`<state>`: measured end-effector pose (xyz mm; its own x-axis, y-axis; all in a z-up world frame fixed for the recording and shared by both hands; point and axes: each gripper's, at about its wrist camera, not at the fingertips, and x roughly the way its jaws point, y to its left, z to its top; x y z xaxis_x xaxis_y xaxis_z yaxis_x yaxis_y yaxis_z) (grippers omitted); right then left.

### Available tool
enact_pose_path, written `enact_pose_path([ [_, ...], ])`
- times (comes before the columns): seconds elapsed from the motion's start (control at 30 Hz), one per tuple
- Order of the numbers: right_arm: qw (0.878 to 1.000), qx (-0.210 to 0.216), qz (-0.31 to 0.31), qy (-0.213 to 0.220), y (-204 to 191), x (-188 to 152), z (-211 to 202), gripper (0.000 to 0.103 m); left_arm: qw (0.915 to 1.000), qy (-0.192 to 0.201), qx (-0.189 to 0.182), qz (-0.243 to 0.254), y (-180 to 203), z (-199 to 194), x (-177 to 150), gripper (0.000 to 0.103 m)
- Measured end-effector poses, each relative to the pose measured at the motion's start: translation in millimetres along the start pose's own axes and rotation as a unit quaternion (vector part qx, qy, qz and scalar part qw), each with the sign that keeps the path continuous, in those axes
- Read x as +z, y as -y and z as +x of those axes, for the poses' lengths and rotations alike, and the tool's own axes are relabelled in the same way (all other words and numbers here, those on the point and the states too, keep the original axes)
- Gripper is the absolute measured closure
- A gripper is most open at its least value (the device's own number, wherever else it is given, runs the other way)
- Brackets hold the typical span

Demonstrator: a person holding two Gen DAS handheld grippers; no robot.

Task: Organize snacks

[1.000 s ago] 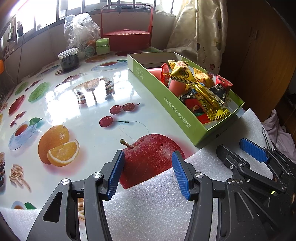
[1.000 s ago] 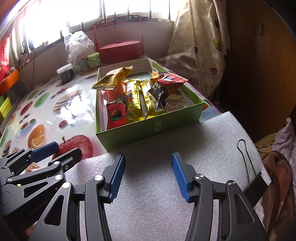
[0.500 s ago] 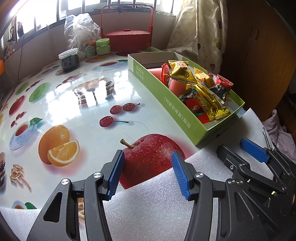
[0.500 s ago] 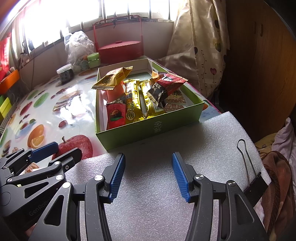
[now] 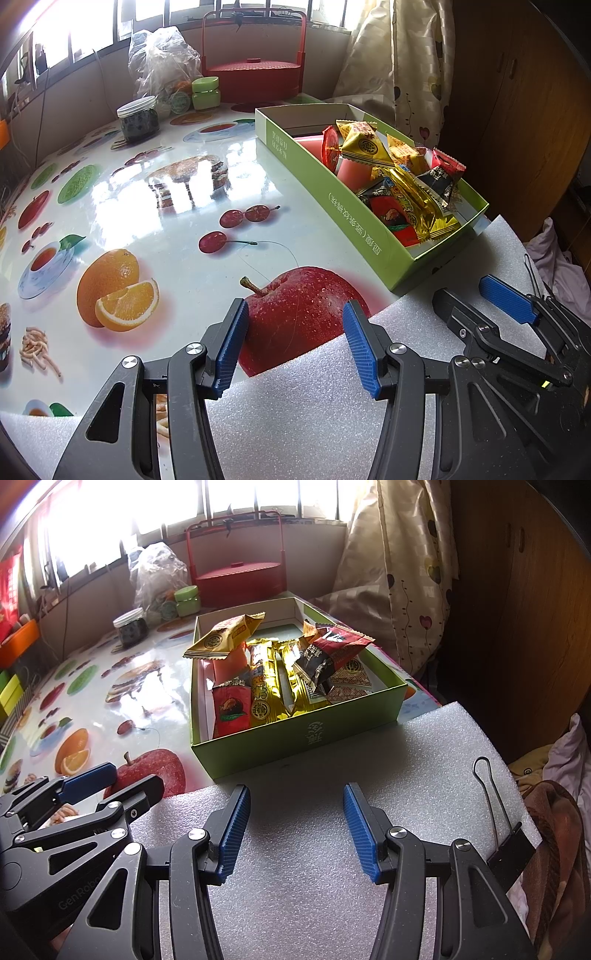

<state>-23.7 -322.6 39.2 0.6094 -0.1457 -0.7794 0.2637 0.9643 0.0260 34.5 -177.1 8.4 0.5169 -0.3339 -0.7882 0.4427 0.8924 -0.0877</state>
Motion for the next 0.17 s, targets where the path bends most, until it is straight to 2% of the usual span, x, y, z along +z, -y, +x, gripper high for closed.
enact_pose_path([
  [0.17, 1.000, 0.000, 0.000, 0.000, 0.1, 0.1, 0.0, 0.051, 1.0000, 0.000, 0.000, 0.000, 0.5, 0.1, -0.1, 0.049],
])
